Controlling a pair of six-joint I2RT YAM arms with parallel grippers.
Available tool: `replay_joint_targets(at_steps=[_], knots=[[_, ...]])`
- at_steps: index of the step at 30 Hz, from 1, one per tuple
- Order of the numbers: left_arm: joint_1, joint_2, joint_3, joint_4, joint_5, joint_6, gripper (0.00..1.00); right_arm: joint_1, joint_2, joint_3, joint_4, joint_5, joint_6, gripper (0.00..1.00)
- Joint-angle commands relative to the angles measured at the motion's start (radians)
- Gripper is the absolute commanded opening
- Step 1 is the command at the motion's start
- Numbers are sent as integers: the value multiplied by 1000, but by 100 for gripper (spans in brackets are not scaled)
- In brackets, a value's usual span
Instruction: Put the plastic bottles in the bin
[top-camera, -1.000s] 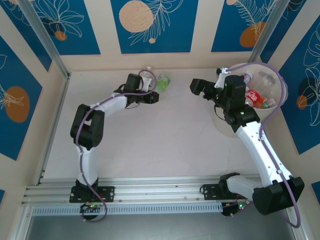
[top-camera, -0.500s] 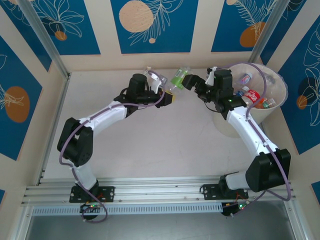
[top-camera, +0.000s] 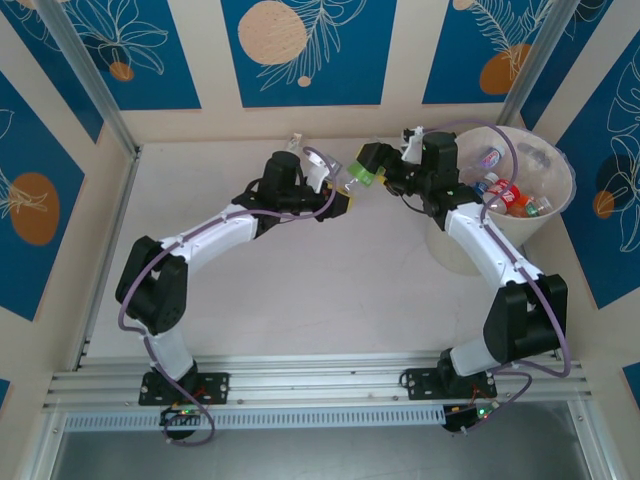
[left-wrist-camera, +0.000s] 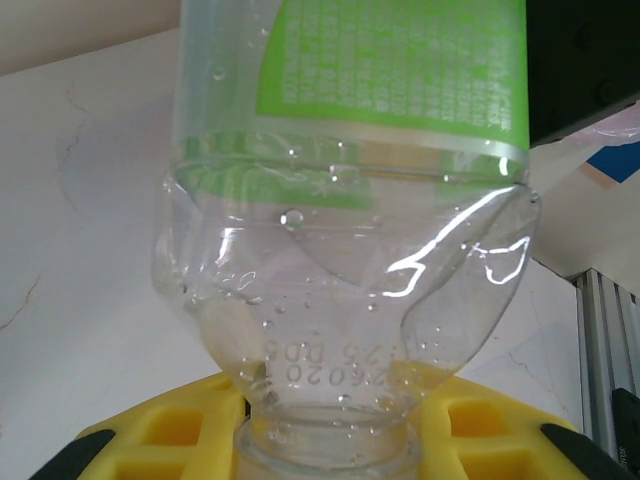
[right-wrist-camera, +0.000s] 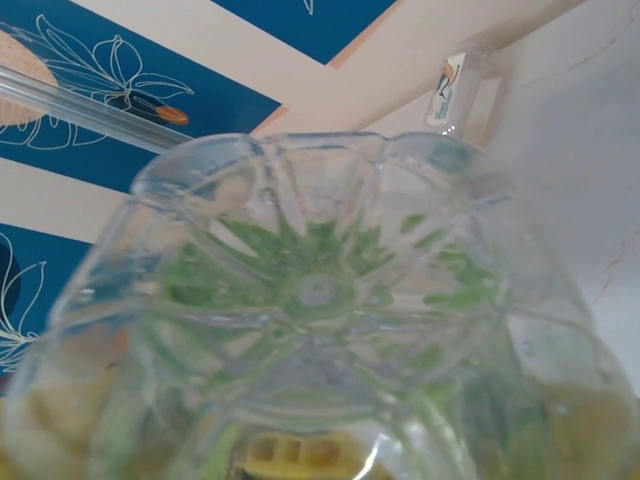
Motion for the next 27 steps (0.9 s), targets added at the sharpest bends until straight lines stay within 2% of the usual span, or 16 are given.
replay_joint_targets(at_steps=[1,4,12,13,15,16,18,20,27], knots=[[-9,-17,23,-2,33,20,0,-2,-5,47,-12,-28,-15,72],[-8,-25,24,1,56,19,0,-4,-10,48,-23,-33,-35,64],[-9,-37,24,7,71,14,6,-5,-33,38,-18,-23,-62,51],[-8,-38,22,8,74,8,14,-5,-40,42,-21,-23,-70,50],[-8,-47,15,15,73,-6,56,-8,-61,53,-49,-10,-98,49],[-8,-55,5,25,66,-13,72,-12,-80,59,-67,6,-127,49],[-7,-77,-31,66,30,-23,89,-14,-121,75,-112,54,-186,49],[-3,-105,-79,115,-26,-40,99,-25,-163,101,-171,109,-256,49],[4,-190,-222,216,-267,-76,100,-110,-334,135,-269,250,-391,48]])
